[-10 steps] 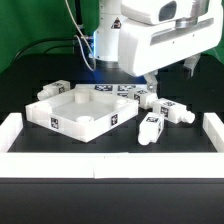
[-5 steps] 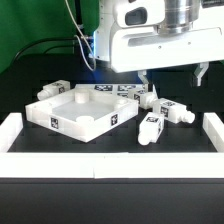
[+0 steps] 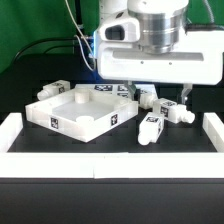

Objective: Assemble one leg

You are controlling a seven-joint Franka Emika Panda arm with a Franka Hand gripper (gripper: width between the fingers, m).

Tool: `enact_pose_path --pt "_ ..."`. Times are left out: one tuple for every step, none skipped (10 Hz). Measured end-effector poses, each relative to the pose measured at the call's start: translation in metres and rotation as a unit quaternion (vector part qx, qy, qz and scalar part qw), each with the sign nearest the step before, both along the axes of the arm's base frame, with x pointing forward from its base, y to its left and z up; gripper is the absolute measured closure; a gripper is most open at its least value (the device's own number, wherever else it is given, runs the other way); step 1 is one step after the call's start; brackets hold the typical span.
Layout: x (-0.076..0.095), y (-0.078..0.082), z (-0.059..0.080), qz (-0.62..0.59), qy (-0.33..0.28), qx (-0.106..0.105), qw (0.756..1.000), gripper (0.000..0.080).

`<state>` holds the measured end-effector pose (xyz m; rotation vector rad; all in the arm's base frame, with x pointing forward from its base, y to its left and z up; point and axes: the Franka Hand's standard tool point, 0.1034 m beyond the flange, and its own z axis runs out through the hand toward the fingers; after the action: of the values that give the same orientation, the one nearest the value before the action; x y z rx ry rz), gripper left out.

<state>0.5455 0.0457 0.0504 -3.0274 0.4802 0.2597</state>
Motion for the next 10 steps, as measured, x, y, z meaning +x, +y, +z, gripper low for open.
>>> enact_pose_path --pt "0.001 0.001 -0.015 -0.001 -0.007 0.0 1.0 0.015" --pt "0.001 0.002 -0.022 -0.003 -0.006 0.001 1.0 0.015" --pt "0.005 0.003 -0.027 0.001 -0.017 0.001 1.0 0.015" --pt "0.009 0.004 -0.035 0.005 -0.03 0.0 1.0 0.015" --pt "0.012 0.005 -0.04 0.011 -0.051 -0.002 0.999 0.015" --pt "0.012 0.005 -0.042 0.023 -0.061 -0.001 0.998 0.015" --pt "0.012 0.005 -0.041 0.024 -0.061 0.0 0.998 0.0259" --pt "0.012 0.006 -0.041 0.024 -0.061 0.0 0.998 0.0398" --pt "0.012 0.006 -0.041 0.024 -0.061 0.0 0.998 0.0517" --pt "0.012 0.006 -0.041 0.024 -0.061 0.0 0.998 0.0517"
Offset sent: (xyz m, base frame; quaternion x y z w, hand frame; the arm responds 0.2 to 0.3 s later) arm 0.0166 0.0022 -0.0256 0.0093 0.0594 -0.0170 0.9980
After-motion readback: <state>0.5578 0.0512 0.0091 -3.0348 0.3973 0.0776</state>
